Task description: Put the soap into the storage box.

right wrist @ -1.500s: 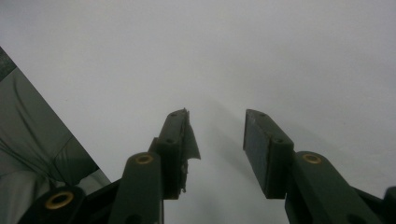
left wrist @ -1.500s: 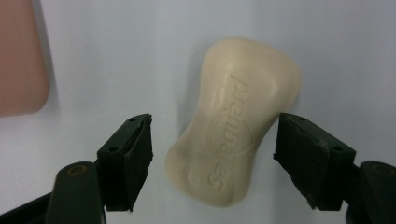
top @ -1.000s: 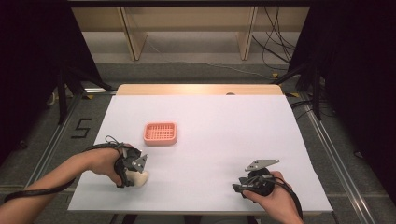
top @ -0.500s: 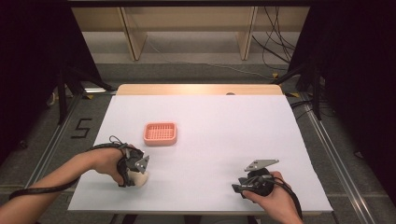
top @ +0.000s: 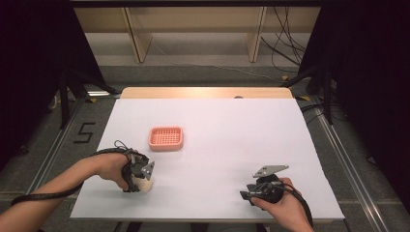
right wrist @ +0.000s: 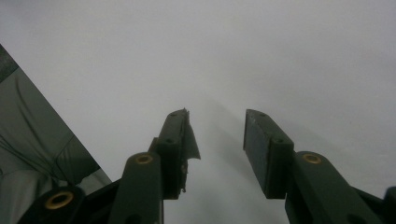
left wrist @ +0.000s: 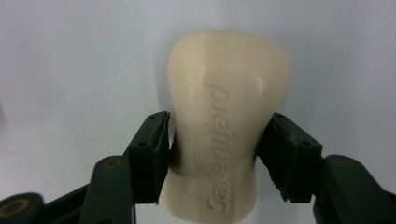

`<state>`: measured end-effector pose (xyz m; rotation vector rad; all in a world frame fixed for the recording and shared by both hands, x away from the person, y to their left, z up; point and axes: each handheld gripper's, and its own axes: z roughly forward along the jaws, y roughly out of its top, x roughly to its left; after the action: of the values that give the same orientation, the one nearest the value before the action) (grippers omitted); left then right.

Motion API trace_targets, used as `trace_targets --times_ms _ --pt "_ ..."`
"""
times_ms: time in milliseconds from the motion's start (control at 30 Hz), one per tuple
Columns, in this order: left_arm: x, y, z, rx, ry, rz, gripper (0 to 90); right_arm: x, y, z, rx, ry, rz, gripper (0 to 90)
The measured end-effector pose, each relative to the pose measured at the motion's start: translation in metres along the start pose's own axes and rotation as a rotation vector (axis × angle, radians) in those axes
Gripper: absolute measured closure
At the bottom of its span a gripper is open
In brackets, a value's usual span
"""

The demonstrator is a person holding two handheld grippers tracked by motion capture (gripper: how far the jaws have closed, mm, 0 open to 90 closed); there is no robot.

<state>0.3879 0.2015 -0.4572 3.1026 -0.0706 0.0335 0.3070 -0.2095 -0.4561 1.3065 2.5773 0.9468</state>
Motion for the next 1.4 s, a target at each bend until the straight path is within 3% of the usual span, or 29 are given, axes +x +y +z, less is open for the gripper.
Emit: trace_targets --times_ms 100,233,300,333,367,400,433,467,700,867,1267,1400 --pt "0.000 0.000 0.000 0.003 0.000 -0.004 45.8 0.000 0.000 0.000 0.001 0.000 0.000 60.8" --pt "0.000 0.000 0.000 0.012 -0.013 -0.038 47.8 0.000 0.000 -0.001 0.003 0.002 0.000 60.7" --pt "0.000 0.000 0.000 0.012 -0.019 -0.057 48.0 0.000 0.000 -0.001 0.003 0.002 0.000 60.7" --pt "0.000 0.000 0.000 0.016 -0.025 -0.090 48.1 0.000 0.000 -0.001 0.002 0.004 -0.001 60.7" --pt "0.000 0.000 0.000 0.016 -0.025 -0.090 48.2 0.000 0.000 -0.001 0.001 0.005 -0.001 60.7" --pt "0.001 0.000 -0.001 0.011 -0.023 -0.119 48.3 0.000 0.000 -0.001 0.001 0.004 0.000 60.7" --pt "0.001 0.000 -0.001 0.011 -0.023 -0.119 48.4 0.000 0.000 -0.001 0.001 0.004 0.000 60.7" --pt "0.001 -0.002 -0.001 0.002 -0.032 -0.147 48.5 0.000 0.000 -0.001 0.007 0.004 0.012 60.7" --pt "0.001 -0.004 -0.002 0.005 -0.043 -0.181 48.9 0.000 0.000 -0.001 0.003 0.002 0.000 60.5" --pt "0.003 -0.005 -0.004 0.001 -0.050 -0.230 49.2 -0.001 -0.001 -0.001 0.005 -0.002 0.001 60.4" --pt "0.007 -0.004 -0.016 -0.013 -0.047 -0.284 49.3 -0.001 -0.001 -0.001 0.002 0.000 0.001 60.2" --pt "0.010 -0.003 -0.018 -0.008 -0.030 -0.264 49.3 0.000 -0.001 -0.001 0.003 0.003 0.001 60.0"
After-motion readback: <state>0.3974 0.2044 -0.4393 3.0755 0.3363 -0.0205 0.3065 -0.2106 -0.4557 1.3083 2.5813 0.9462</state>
